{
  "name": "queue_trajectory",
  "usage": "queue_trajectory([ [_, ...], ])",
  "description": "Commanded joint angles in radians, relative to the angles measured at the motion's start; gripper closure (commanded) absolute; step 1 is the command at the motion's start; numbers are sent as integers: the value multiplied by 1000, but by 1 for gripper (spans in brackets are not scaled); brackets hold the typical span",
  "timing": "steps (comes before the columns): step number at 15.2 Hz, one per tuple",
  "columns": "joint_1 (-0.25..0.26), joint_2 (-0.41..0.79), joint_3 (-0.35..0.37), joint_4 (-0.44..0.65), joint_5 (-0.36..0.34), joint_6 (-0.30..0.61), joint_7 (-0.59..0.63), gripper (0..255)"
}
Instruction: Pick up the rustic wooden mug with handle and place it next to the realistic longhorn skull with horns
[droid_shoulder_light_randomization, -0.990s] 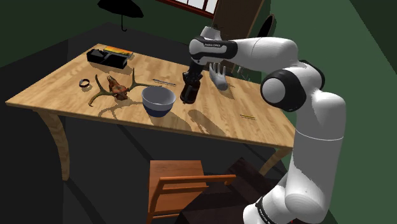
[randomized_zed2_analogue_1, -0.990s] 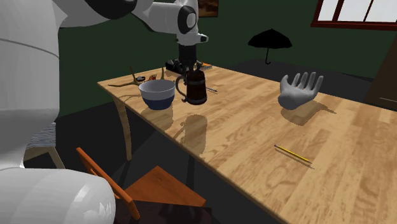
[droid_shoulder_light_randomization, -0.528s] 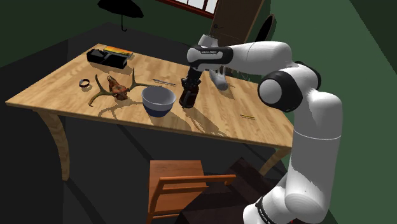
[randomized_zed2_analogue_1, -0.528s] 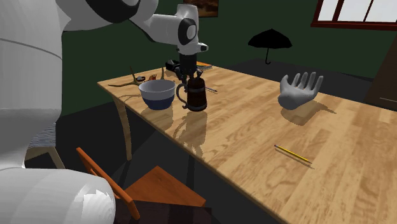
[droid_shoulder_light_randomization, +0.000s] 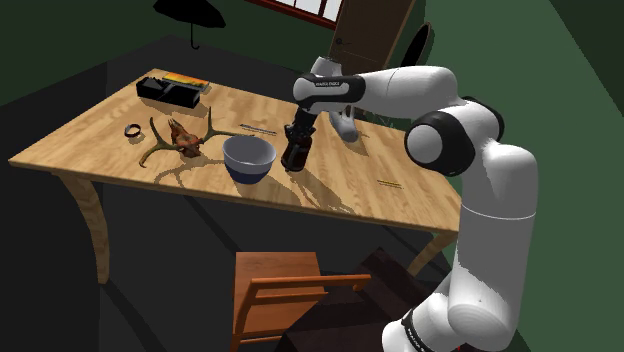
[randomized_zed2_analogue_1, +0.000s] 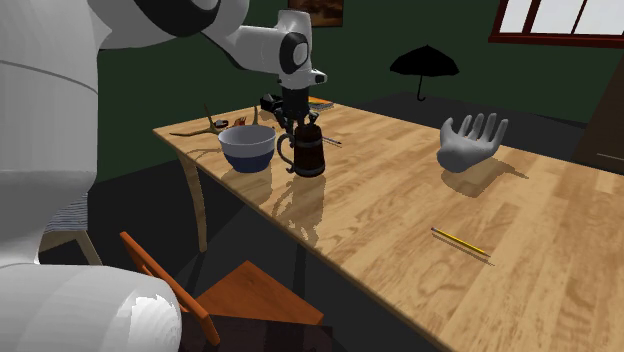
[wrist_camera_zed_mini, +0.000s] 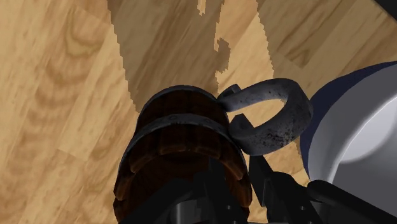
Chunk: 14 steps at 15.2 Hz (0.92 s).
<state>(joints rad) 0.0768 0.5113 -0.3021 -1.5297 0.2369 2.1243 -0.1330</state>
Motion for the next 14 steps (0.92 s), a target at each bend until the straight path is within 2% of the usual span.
queue_trajectory([
  [1, 0, -1, 0, 1, 0, 0, 0, 0],
  [6, 0, 0, 0, 1, 0, 0, 0, 0],
  [10, 3, -55, -12, 45, -21, -96, 13, 0],
  [14, 3, -55, -12, 45, -21, -96, 13, 0],
])
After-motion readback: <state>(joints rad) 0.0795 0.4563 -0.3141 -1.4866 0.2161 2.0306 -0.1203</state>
